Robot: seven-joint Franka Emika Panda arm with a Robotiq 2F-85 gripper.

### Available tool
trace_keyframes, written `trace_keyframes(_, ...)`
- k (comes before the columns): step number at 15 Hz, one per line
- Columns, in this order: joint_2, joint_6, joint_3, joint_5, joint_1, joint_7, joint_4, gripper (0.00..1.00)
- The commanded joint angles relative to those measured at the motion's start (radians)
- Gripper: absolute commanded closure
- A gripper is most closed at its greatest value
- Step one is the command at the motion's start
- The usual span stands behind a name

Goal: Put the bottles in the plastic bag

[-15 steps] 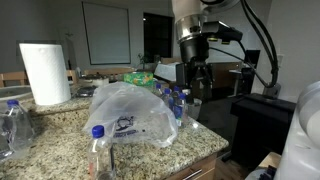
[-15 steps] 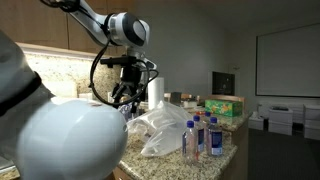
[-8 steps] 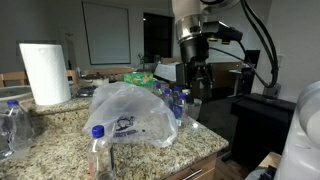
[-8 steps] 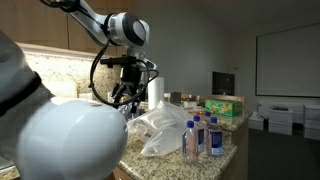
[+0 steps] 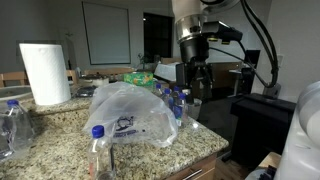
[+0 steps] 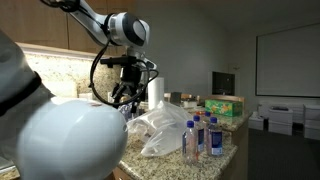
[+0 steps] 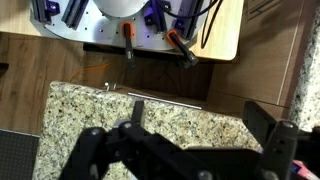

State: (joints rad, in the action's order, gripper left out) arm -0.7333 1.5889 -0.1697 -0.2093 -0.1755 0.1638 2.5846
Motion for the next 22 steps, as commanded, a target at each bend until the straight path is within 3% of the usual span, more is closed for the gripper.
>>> trace_keyframes(1,-0.001,-0.005,-0.009,-0.004,0.012,-0.006,-0.003,0.00)
trace_keyframes(18,-0.001,-0.005,-0.009,-0.004,0.012,-0.006,-0.003,0.00)
trace_keyframes(22,0.003,0.064,-0.094,0.003,0.027,0.126,-0.026,0.00)
